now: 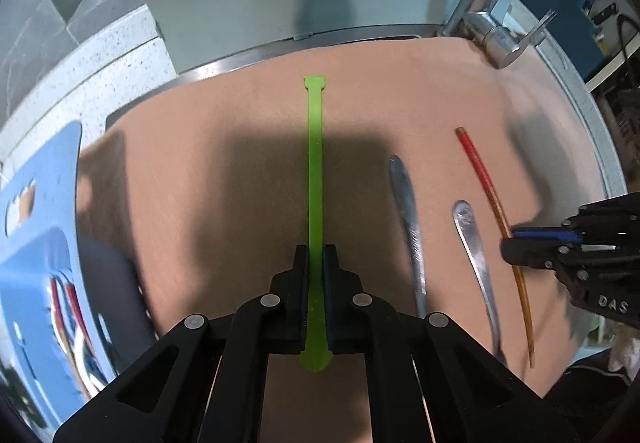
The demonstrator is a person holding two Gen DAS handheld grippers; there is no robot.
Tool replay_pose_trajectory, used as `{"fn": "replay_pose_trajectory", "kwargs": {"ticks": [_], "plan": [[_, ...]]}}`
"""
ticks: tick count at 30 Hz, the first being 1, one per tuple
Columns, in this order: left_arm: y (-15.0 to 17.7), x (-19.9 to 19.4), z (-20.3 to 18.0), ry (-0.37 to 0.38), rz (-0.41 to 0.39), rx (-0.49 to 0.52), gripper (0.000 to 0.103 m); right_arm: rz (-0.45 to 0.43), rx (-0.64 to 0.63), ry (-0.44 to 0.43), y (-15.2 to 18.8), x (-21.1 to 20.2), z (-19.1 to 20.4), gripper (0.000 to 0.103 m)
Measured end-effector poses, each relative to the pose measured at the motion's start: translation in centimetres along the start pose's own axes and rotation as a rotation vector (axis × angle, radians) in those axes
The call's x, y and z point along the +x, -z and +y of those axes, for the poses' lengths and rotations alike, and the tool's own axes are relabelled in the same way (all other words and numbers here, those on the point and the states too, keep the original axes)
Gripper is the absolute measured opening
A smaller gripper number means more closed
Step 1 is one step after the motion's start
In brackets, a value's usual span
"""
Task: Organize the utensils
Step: 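Close the right gripper on the red-tipped chopstick and lift it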
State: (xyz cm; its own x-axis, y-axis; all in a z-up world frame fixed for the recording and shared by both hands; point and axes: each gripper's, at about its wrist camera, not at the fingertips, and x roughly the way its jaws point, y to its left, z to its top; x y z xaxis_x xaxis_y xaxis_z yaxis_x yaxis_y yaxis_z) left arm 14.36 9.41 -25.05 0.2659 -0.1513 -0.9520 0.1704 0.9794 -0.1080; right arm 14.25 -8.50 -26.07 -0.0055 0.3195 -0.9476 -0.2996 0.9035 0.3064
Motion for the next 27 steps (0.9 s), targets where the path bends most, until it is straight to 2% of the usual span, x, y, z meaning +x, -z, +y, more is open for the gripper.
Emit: {"fn": "replay_pose_trajectory", "kwargs": {"ticks": [5, 12, 16, 22, 27], "plan": [[1.4, -1.2, -0.1, 0.039, -0.031, -0.039, 0.005, -0.011, 0.086, -0.074, 0.6, -0.6, -1.7, 0.006], [3.2, -2.7, -0.8, 0.081, -0.07, -0.071, 0.005, -0.047, 0.15, -0.12, 1.1, -1.3, -2.9, 0.006], [3.5, -3.2, -1.1, 0.064, -0.089, -0.082, 0.005, -0.082, 0.144, -0.121, 0.8, -2.3, -2.3, 0.006], [4.0, -6.3, -1.5, 0.03, -0.165, -0.073, 0.005, -0.142, 0.082, -0.13, 0.1, -4.8, -0.4, 0.006], [5.0, -9.0, -1.1, -0.001, -0.22, -0.071, 0.005, -0.2, -0.012, -0.124, -1.4, -6.1, 4.0, 0.006]]}}
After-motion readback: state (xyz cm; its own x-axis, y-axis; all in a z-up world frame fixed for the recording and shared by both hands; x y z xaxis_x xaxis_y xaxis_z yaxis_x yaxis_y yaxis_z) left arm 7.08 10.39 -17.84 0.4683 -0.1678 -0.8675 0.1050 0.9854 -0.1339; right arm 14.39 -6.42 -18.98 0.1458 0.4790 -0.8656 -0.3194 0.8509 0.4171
